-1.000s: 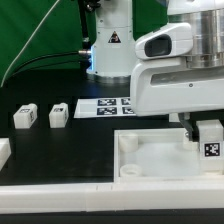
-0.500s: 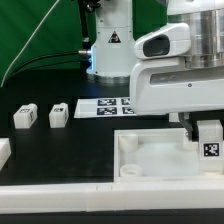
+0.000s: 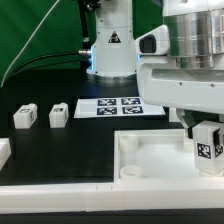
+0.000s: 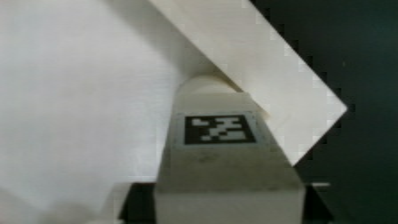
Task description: Assemble one leg
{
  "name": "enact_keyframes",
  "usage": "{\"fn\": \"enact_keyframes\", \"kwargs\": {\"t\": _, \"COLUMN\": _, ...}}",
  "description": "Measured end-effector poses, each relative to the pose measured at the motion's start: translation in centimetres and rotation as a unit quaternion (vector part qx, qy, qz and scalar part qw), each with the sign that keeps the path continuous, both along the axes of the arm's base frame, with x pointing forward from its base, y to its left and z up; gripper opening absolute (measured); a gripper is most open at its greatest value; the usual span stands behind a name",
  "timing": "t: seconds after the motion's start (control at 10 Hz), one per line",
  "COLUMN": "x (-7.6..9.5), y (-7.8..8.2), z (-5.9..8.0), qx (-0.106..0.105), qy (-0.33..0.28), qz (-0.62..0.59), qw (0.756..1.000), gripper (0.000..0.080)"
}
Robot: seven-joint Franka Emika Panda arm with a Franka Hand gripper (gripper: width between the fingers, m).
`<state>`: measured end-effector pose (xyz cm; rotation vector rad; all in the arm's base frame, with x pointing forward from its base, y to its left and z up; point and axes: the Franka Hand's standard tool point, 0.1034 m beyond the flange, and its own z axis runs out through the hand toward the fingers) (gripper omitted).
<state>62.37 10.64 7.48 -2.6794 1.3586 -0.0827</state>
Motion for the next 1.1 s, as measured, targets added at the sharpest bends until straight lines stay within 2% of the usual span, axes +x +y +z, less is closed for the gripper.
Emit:
{"fn": "enact_keyframes", "kwargs": {"t": 0.3, "x": -0.14, "y": 0.03, "z": -0.07, "qx": 0.016, "qy": 0.018, "qz": -0.160, "qw": 0.987, "gripper": 0.0291}}
{"fn": "enact_keyframes", "kwargs": {"t": 0.5, "x": -0.25, "y": 0.20, "z": -0.15, "qx": 0.037, "qy": 0.033, "qz": -0.289, "qw": 0.956, "gripper": 0.0291}}
{"fn": "enact_keyframes", "kwargs": {"t": 0.7, "x": -0.27, "y": 0.48, "z": -0.21, "qx": 0.049, "qy": 0.042, "qz": -0.374, "qw": 0.925, "gripper": 0.0291}}
{"fn": "enact_keyframes", "kwargs": {"t": 0.9, "x": -0.29, "y": 0.52, "z": -0.24, "qx": 0.048, "qy": 0.041, "qz": -0.359, "qw": 0.931, "gripper": 0.0292}}
{"fn": "enact_keyframes", "kwargs": {"t": 1.1, "x": -0.33, "y": 0.60, "z": -0.30, "qx": 0.047, "qy": 0.040, "qz": -0.345, "qw": 0.937, "gripper": 0.0603}}
